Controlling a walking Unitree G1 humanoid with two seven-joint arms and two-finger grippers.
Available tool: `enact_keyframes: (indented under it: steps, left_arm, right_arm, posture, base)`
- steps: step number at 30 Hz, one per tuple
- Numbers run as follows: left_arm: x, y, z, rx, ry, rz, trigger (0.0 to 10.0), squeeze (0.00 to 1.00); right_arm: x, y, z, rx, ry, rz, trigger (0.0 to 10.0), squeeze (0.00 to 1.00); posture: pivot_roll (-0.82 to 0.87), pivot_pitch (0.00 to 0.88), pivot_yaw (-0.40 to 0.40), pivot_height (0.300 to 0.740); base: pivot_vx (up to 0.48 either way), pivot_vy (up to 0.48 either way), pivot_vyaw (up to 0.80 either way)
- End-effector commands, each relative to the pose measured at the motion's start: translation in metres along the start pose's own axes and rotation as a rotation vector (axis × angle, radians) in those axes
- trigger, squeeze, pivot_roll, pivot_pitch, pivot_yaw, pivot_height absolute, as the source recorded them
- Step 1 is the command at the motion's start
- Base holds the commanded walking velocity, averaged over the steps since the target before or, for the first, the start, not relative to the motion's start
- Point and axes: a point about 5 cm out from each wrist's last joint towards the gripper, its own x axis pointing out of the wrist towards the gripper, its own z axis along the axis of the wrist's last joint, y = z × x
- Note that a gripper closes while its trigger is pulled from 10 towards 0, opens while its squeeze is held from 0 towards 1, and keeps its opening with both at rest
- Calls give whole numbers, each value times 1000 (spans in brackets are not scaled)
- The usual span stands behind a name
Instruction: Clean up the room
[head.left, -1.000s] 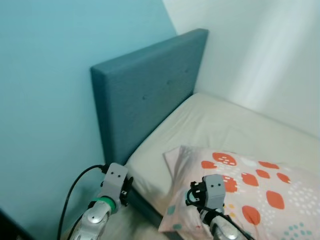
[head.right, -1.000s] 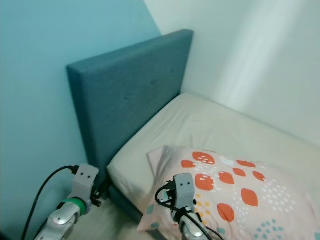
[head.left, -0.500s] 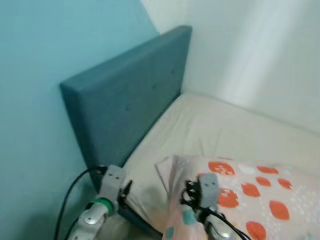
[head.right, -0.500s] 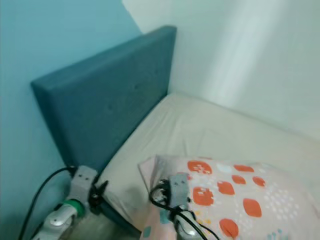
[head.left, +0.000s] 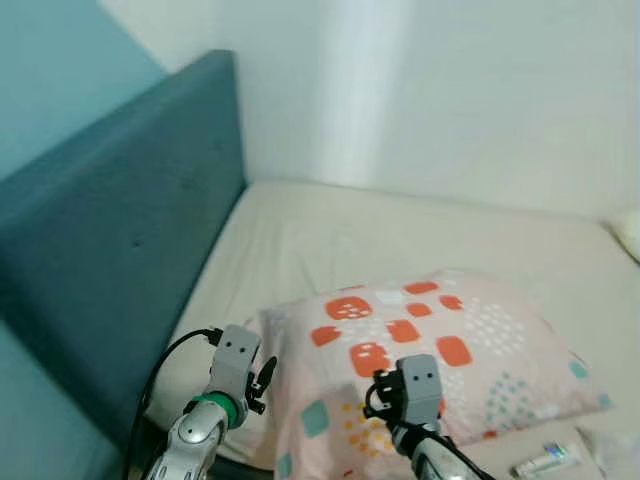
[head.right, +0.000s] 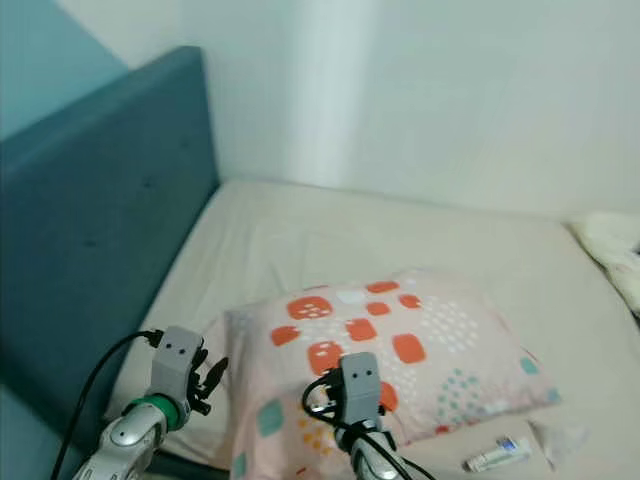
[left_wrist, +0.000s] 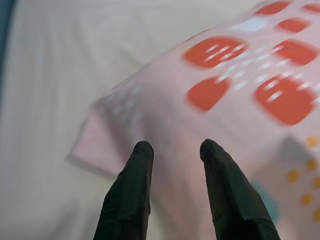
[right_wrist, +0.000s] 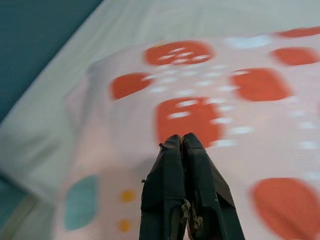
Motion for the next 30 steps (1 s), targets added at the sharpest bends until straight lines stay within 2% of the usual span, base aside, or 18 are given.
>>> enact_keyframes:
  steps: [1, 30]
  left_arm:
    - [-1, 0, -1, -11, 10, -1, 10000, 0]
    - [0, 2, 0, -3, 20, 16, 10000, 0]
  right_arm:
    - [-1, -3, -2, 9, 12, -14, 10000, 0]
    - [-1, -3, -2, 13, 6, -29, 10000, 0]
  posture:
    - [-148, 0, 42, 740]
    - [-149, 0, 47, 740]
  base:
    - [0, 0, -738]
    - [0, 0, -730]
